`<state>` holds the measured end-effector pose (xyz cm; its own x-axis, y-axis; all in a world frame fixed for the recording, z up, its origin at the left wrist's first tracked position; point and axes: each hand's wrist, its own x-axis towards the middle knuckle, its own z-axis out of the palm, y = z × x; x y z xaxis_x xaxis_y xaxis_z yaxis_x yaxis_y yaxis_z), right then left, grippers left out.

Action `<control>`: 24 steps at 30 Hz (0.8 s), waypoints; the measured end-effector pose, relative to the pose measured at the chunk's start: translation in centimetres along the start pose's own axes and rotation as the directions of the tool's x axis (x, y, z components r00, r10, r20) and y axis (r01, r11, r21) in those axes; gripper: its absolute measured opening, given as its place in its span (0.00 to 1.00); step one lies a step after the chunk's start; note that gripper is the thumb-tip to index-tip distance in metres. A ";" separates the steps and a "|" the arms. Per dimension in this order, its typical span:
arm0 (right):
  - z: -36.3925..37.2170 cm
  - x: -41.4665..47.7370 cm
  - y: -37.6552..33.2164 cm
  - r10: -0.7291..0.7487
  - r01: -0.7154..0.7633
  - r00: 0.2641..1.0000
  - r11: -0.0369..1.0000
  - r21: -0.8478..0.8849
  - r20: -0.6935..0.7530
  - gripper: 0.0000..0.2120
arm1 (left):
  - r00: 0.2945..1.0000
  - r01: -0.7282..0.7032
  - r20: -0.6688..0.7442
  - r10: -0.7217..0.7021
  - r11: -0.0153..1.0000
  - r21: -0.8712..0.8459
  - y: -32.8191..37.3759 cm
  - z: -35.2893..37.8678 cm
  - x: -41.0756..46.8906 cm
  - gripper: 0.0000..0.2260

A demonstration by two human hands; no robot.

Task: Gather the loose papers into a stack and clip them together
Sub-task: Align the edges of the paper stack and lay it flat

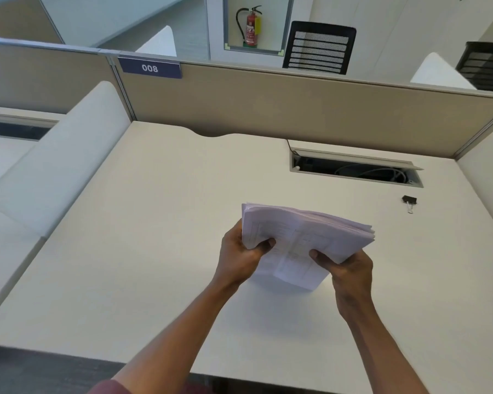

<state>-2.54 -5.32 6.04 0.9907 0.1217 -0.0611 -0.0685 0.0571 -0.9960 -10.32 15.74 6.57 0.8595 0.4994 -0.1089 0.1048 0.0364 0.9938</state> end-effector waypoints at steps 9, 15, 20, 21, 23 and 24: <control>0.0 0.3 -1.3 -0.007 0.007 1.000 0.999 -0.034 -0.009 0.12 | 0.999 -0.033 -0.038 0.032 0.998 -0.048 0.6 0.3 0.2 0.16; -0.5 0.0 -0.5 0.049 -0.051 0.998 0.997 -0.055 -0.029 0.18 | 0.999 -0.037 0.024 0.038 0.999 -0.015 -0.3 -0.8 0.4 0.29; 0.0 0.0 0.3 0.103 -0.106 0.994 0.991 -0.081 -0.029 0.16 | 0.995 0.036 0.089 -0.040 0.998 0.048 -1.2 -0.4 1.1 0.17; 0.2 0.0 0.3 0.107 -0.110 0.994 0.990 -0.084 -0.036 0.15 | 0.996 0.047 0.079 -0.051 0.998 0.043 -1.2 -0.2 1.1 0.15; 0.3 0.2 0.2 0.097 -0.102 0.994 0.991 -0.091 -0.055 0.12 | 0.998 0.053 0.032 -0.054 0.998 0.041 -1.1 0.0 1.5 0.12; 0.2 0.4 0.1 0.085 -0.090 0.995 0.991 -0.095 -0.057 0.11 | 0.999 0.047 0.007 -0.047 0.998 0.046 -1.0 0.1 1.6 0.12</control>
<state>-2.21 -5.03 5.90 0.9864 0.0692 -0.1493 -0.1461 -0.0490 -0.9881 -8.99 16.43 5.45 0.8571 0.4910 -0.1556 0.1675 0.0201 0.9857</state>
